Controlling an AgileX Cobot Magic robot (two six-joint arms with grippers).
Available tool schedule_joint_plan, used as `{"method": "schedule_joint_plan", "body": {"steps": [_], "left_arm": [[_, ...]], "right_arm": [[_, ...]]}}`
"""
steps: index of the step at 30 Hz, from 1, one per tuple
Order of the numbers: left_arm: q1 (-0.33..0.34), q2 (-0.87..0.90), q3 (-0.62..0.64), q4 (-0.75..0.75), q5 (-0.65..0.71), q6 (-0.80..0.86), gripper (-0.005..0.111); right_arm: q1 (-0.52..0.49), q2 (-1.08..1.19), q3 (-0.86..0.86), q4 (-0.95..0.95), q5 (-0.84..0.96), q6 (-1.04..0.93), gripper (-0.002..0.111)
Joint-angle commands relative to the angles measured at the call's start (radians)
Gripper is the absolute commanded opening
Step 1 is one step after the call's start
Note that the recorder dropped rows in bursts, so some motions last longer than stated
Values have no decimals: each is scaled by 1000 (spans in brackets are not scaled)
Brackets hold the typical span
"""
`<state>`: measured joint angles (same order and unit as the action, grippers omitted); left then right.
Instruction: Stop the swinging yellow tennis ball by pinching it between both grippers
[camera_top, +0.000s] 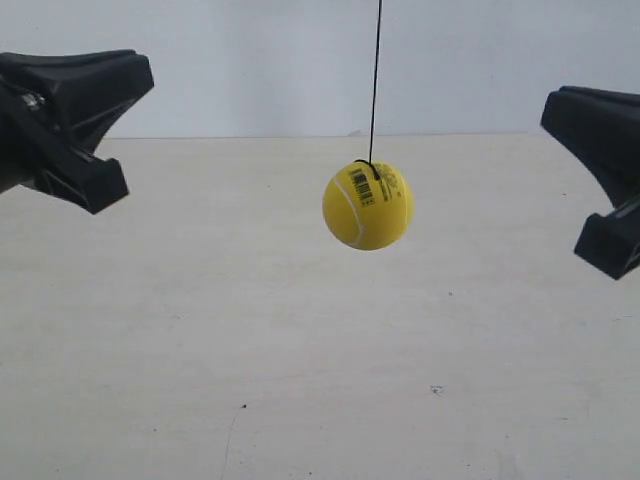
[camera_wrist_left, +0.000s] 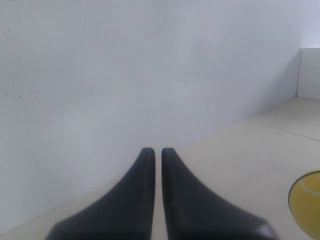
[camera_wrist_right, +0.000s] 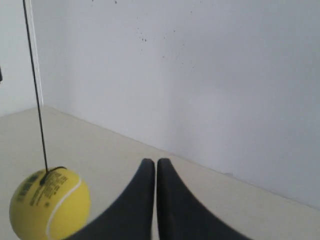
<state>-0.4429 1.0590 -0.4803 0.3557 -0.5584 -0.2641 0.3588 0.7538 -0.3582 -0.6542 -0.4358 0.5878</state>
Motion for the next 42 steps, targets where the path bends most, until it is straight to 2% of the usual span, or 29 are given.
{"method": "schedule_joint_plan", "body": {"steps": [1, 9, 26, 30, 33, 42], "left_arm": [[-8, -105, 5, -57, 87, -2, 5], [-8, -278, 5, -78, 194, -42, 5], [-8, -606, 77, -87, 213, -111, 5], [-8, -703, 77, -87, 278, -109, 5], [-8, -748, 77, -87, 271, -109, 5], [-8, -756, 77, -87, 271, -109, 5]], "right_arm": [[0, -65, -3, 20, 17, 30, 0], [0, -182, -3, 29, 79, 79, 0], [0, -570, -3, 29, 183, 119, 0], [0, -581, -3, 29, 186, 117, 0], [0, -581, -3, 29, 186, 117, 0], [0, -581, -3, 29, 186, 117, 0]]}}
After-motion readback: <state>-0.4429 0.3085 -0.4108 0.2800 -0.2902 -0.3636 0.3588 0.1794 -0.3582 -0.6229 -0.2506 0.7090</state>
